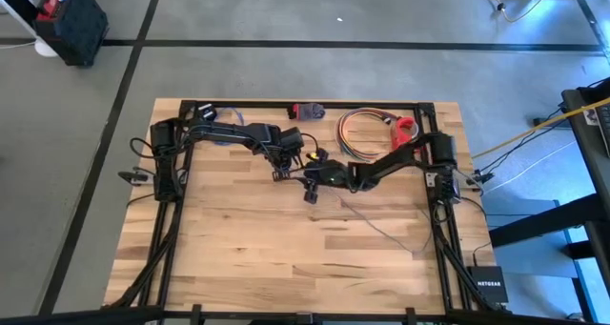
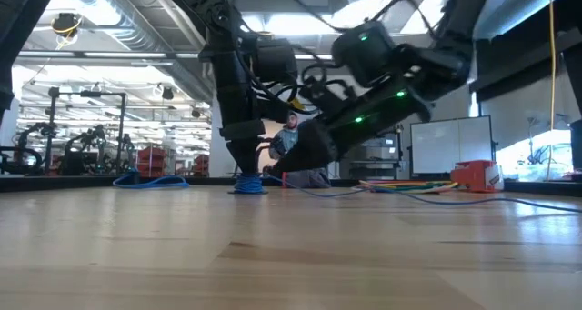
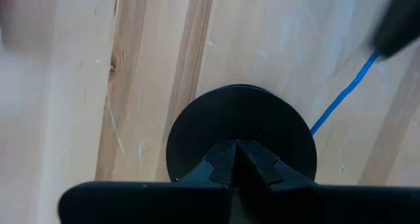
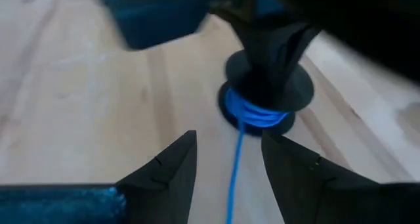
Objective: Coil cords
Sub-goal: Uncoil the blue wire from the black spool
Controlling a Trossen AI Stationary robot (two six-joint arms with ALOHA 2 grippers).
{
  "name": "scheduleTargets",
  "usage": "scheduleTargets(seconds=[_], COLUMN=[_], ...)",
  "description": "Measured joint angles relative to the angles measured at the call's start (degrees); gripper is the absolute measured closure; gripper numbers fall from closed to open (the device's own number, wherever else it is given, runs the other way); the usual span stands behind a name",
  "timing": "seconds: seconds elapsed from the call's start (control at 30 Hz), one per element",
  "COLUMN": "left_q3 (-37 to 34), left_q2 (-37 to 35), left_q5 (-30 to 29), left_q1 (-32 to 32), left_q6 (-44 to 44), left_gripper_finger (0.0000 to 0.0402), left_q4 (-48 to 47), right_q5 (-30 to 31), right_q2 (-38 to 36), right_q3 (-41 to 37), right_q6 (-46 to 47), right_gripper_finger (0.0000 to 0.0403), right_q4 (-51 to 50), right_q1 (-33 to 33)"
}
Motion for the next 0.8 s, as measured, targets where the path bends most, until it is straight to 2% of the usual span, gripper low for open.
scheduleTargets(seconds=[0.37, 0.47, 0.63, 0.8], left_q3=[0.0, 0.0, 0.0, 0.0], left_q2=[0.0, 0.0, 0.0, 0.0], left_q5=[0.0, 0.0, 0.0, 0.1], left_q1=[0.0, 0.0, 0.0, 0.0], left_q6=[0.4, 0.4, 0.4, 0.4], left_gripper_finger=[0.0397, 0.0400, 0.0397, 0.0400], left_q4=[0.0, -0.1, -0.1, 0.0], right_q5=[1.1, 1.2, 0.9, 1.2], right_q2=[4.9, 4.9, 4.4, 3.1], right_q3=[3.9, 3.9, 3.9, 3.9], right_q6=[-0.6, -2.7, -4.4, -5.1], right_gripper_finger=[0.0240, 0.0279, 0.0386, 0.0391], right_q4=[-2.4, -2.7, -2.8, -6.1], right_q1=[-1.9, -1.8, -1.7, -1.0])
